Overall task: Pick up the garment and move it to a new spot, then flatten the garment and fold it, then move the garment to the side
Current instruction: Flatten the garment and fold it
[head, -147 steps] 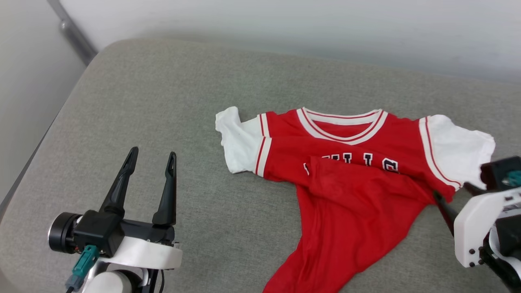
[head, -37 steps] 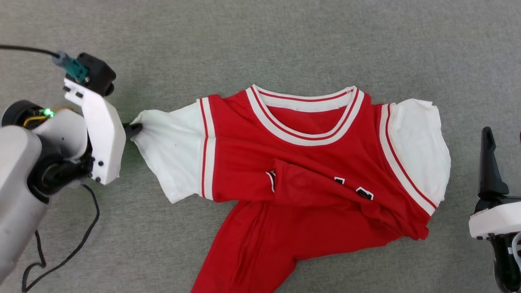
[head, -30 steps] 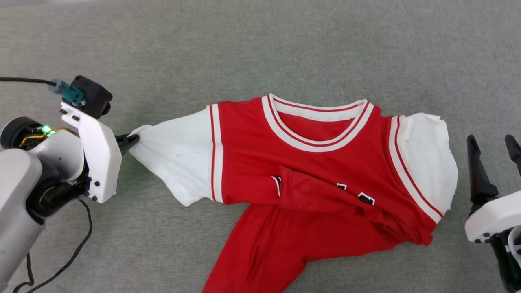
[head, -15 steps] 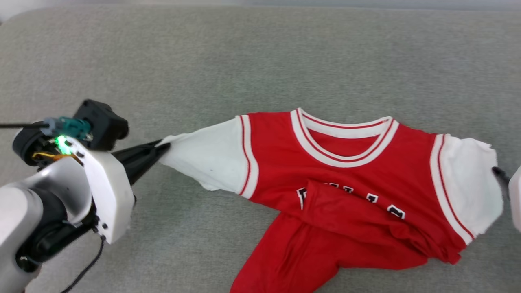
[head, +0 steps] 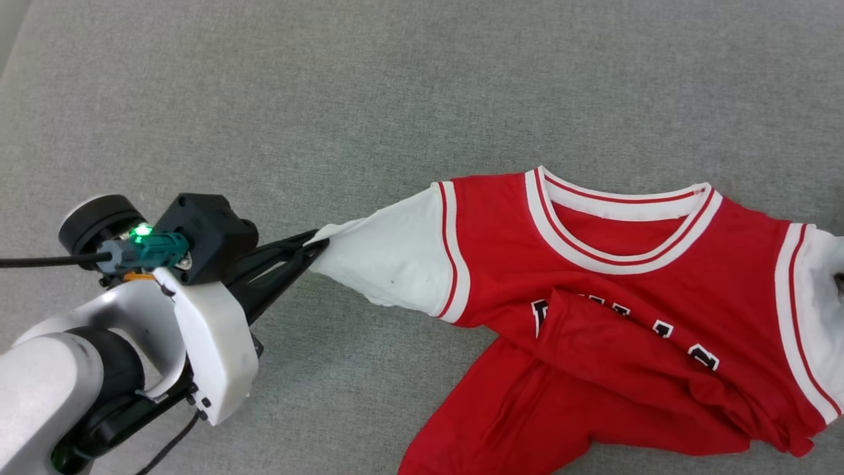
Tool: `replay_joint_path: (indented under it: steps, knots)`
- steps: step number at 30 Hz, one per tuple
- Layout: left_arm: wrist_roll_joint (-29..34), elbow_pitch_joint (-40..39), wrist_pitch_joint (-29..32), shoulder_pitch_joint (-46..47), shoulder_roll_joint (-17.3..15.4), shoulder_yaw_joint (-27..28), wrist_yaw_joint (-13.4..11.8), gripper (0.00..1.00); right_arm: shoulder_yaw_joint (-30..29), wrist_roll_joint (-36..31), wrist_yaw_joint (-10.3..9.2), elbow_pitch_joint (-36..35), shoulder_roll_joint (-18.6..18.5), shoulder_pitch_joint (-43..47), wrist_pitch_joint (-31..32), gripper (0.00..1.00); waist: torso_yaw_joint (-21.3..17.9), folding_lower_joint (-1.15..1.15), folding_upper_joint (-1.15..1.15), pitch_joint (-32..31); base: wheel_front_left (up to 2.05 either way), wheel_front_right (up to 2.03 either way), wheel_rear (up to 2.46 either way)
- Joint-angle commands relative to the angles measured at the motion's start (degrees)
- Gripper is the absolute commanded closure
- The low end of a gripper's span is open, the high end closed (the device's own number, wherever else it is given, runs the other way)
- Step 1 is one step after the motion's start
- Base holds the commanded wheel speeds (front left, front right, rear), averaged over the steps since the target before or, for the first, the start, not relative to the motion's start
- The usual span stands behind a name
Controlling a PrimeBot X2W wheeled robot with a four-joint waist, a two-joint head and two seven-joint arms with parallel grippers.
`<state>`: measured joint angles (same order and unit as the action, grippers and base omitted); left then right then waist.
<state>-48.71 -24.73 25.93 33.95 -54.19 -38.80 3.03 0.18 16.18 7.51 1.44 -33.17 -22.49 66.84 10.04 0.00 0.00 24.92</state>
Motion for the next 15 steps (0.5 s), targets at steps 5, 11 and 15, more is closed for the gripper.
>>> replay_joint_path:
  steps: [5,11,15]
  knots:
    - [0.16,-0.39,-1.27,0.37,1.11,-0.42,0.48,1.0,3.44,1.46,-0.03,6.1,1.59,1.62,-0.89,0.0,1.07,0.0,0.0,1.44,0.0,0.0,0.0]
    - [0.46,0.42,-2.51,-0.51,1.53,-0.54,0.31,1.0,3.59,3.62,-0.03,9.48,2.99,0.11,-4.71,1.0,0.56,0.0,0.0,0.53,0.0,0.0,0.0]
    - [0.71,1.29,-3.38,-0.89,1.1,0.13,-0.67,1.0,2.42,4.14,-0.03,9.03,1.59,-1.93,-9.33,1.0,-0.53,0.0,0.0,-1.98,0.0,0.0,0.0]
